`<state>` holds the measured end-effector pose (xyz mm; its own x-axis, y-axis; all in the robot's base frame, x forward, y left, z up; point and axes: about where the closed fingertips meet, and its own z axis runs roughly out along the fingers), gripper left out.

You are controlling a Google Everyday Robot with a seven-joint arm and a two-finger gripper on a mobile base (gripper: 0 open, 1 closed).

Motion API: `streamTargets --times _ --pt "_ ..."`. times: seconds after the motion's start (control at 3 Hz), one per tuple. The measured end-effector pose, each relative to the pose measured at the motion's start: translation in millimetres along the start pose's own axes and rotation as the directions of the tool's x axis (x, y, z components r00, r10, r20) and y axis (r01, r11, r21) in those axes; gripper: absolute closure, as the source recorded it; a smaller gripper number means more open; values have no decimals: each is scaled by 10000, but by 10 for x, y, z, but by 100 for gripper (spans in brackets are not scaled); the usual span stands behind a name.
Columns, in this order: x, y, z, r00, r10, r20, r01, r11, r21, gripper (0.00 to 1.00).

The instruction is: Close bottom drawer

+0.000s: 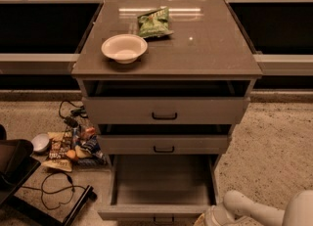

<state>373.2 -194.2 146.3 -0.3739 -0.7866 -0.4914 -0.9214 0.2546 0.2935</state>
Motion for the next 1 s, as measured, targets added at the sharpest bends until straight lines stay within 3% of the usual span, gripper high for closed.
streamTargets --times 0.33,1.0 --pt "-306 -200 -12 9970 -749 190 746 9971 179 100" --pt "-738 -388 -63 9858 -1681 41 1677 9846 500 100"
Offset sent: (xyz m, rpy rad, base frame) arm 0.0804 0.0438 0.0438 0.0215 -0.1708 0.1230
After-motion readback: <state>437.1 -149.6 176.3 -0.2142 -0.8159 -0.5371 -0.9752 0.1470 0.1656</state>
